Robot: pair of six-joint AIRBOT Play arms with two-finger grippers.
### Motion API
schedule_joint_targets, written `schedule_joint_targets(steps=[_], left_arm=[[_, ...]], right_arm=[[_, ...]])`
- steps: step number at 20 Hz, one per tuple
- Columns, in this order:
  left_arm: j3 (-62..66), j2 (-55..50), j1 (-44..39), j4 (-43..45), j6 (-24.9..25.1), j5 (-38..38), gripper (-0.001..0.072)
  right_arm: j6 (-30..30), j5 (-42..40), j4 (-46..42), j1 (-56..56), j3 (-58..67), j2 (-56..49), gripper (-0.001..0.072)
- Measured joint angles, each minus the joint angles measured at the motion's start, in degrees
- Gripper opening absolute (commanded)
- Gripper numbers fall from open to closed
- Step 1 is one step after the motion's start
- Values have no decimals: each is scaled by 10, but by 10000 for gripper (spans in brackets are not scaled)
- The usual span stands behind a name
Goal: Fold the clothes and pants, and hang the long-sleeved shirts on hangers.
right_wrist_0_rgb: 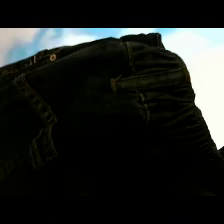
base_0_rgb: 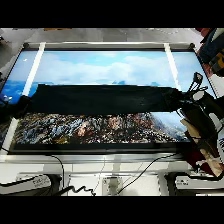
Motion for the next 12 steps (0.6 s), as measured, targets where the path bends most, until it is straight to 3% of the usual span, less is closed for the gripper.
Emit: schedule_joint_targets(steps=[10,11,12], left_arm=[[30,-112,-10,-91,26,83,702],[46,-126,-16,-91,31,91,669],[63,-138,-23,-91,36,99,578]], right_arm=[[-16,32,0,2,11,0,487],[-16,37,0,6,18,0,487],[-16,43,0,10,24,0,486]])
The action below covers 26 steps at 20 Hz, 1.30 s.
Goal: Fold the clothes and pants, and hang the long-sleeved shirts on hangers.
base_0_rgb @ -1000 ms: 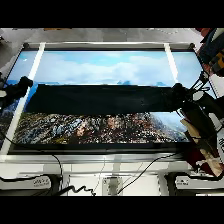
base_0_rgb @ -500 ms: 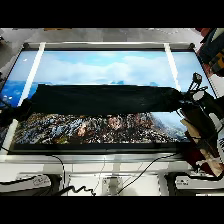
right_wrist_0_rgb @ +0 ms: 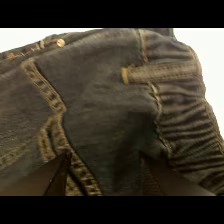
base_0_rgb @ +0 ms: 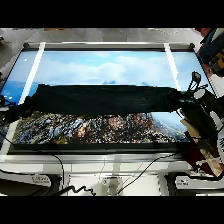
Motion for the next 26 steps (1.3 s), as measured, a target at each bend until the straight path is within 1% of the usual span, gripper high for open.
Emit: schedule_joint_targets(steps=[1,2,3,4,7,8,9,10,11,12,13,15,18,22,26], left_arm=[[18,-13,-9,1,7,5,434],[33,-24,-18,4,10,9,235],[47,-32,-28,7,14,10,55],[62,-37,-39,5,19,21,28],[100,-37,-61,2,29,42,27],[110,-30,-66,1,34,44,27],[116,-18,-71,1,41,42,27],[120,-6,-74,3,45,34,27],[125,12,-78,9,51,20,28],[127,30,-82,18,54,-4,27],[129,49,-85,33,56,-31,27],[131,92,-91,62,59,-87,27],[132,161,-97,88,47,-138,27],[133,254,-101,98,33,-178,28],[133,324,-101,99,28,-204,28]], right_arm=[[0,6,0,6,7,0,486],[0,10,1,14,15,0,485],[0,14,0,23,23,0,484],[0,16,0,33,31,0,483],[0,11,1,75,57,0,474],[0,-4,1,91,65,0,448],[0,-20,3,110,72,0,356],[0,-45,11,131,78,0,197],[4,-75,18,153,82,0,92],[11,-104,27,176,84,-2,42],[20,-134,34,203,88,-4,26],[35,-177,46,256,102,-15,26],[65,-193,54,327,150,-47,25],[133,-132,58,407,254,-121,25],[190,-72,59,489,359,-209,25]])
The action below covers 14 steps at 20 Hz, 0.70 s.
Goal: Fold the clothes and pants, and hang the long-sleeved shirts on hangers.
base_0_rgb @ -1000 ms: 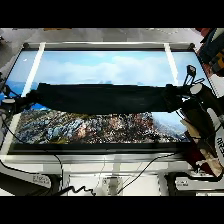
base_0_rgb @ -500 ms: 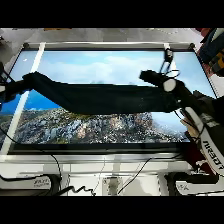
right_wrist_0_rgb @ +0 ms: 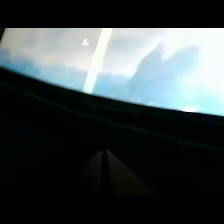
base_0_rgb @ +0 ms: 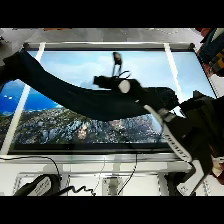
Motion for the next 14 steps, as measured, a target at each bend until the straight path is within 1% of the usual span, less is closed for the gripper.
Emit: schedule_joint_targets(steps=[6,11,14], left_arm=[[0,29,0,1,-2,-12,28],[-1,12,-12,1,-2,-14,28],[-2,-13,-48,-13,-2,-17,28]], right_arm=[[49,17,3,96,102,-103,25],[66,57,2,123,124,-126,26],[55,98,-26,105,127,-120,26]])
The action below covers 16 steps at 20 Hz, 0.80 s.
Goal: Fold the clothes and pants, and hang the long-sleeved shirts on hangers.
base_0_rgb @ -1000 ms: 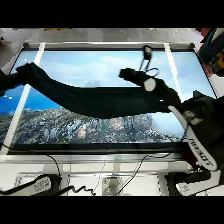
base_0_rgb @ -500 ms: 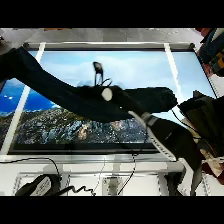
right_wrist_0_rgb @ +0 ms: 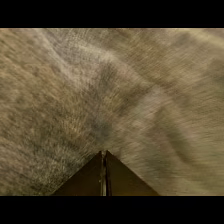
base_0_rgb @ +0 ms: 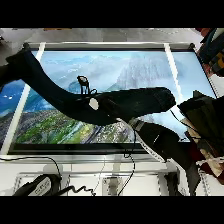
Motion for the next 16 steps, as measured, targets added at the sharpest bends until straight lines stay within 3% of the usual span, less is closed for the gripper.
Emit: schedule_joint_targets(steps=[6,7,8,12,16], left_arm=[[0,-93,-173,-72,0,11,35],[0,-114,-215,-90,1,20,224],[0,-133,-254,-106,4,29,691],[0,-191,-372,-133,45,55,711],[0,-197,-363,-133,59,48,667]], right_arm=[[-14,82,-85,-147,2,76,26],[-16,101,-94,-182,2,91,26],[-16,119,-99,-214,2,105,26],[-31,210,-111,-332,2,148,26],[-90,291,-121,-415,2,163,25]])
